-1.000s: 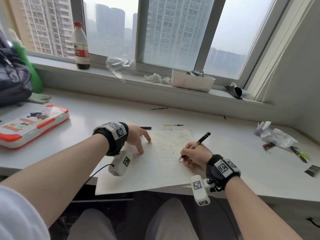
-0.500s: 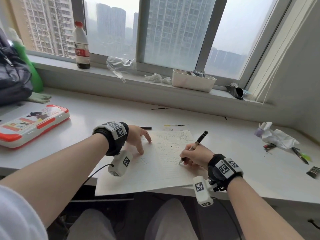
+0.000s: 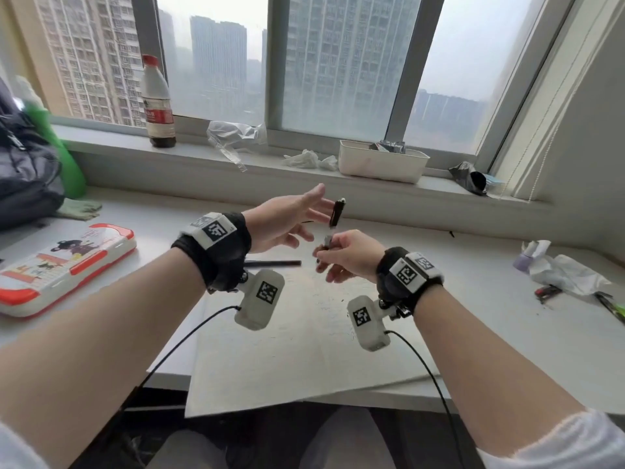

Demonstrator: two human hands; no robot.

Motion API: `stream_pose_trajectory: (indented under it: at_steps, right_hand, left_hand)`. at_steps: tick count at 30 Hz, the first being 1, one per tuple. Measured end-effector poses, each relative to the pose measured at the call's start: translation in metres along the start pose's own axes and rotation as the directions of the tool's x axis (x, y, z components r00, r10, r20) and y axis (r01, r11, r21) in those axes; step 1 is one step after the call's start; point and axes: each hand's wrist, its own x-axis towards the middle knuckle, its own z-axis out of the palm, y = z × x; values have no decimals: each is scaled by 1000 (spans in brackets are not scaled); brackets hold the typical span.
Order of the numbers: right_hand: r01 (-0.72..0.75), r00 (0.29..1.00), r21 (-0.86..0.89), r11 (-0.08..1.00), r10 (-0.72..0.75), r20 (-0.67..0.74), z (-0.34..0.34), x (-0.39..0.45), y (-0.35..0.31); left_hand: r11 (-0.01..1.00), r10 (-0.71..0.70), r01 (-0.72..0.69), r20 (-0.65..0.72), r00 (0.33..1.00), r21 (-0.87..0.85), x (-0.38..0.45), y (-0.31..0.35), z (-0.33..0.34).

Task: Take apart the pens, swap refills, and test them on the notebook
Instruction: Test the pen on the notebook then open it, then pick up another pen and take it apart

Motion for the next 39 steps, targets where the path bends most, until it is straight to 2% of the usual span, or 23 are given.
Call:
stream_pose_trajectory:
  at_steps: [3, 8, 11, 15, 17, 19, 21, 25, 29, 36, 39]
  right_hand:
    - [64, 998, -73, 995, -63, 17, 7, 25, -16]
    - [115, 991, -65, 991, -110, 72, 10, 51, -19]
    - [127, 989, -62, 990, -122, 79, 13, 59, -12]
    - [142, 988, -132, 981, -148, -38, 5, 74, -1]
    - [136, 985, -101, 986, -145, -89, -3, 84, 3]
    - [131, 987, -85, 988, -137, -79, -5, 94, 6]
    - [113, 993, -80, 990, -116, -37, -2, 105, 8]
    - [72, 997, -86, 994, -69, 42, 2, 124, 16]
    - [46, 998, -211, 976, -38, 41, 6, 137, 24]
    - [-9, 997, -422, 906, 39, 61, 15, 151, 31]
    - [-10, 996, -440, 898, 50, 78, 12, 149, 28]
  left_hand:
    - [998, 7, -7, 2, 1000, -54, 4, 11, -6]
    - [982, -76, 70, -27, 997, -177, 16, 7, -27]
    - [980, -27, 17, -49, 998, -201, 24, 0, -33]
    - [963, 4, -19, -57, 998, -270, 35, -14, -56]
    - [986, 35, -48, -81, 996, -160, 39, -27, -75]
    - [991, 67, -51, -128, 989, 127, 42, -45, -90]
    - [957, 43, 5, -159, 986, 289, 45, -64, -99]
    - [930, -92, 160, -212, 973, 332, 52, -98, -111]
    - [799, -122, 235, -234, 965, 553, 63, -123, -109]
    - [771, -252, 305, -173, 952, 558, 70, -139, -111]
    - [733, -298, 320, -139, 944, 601, 73, -134, -111]
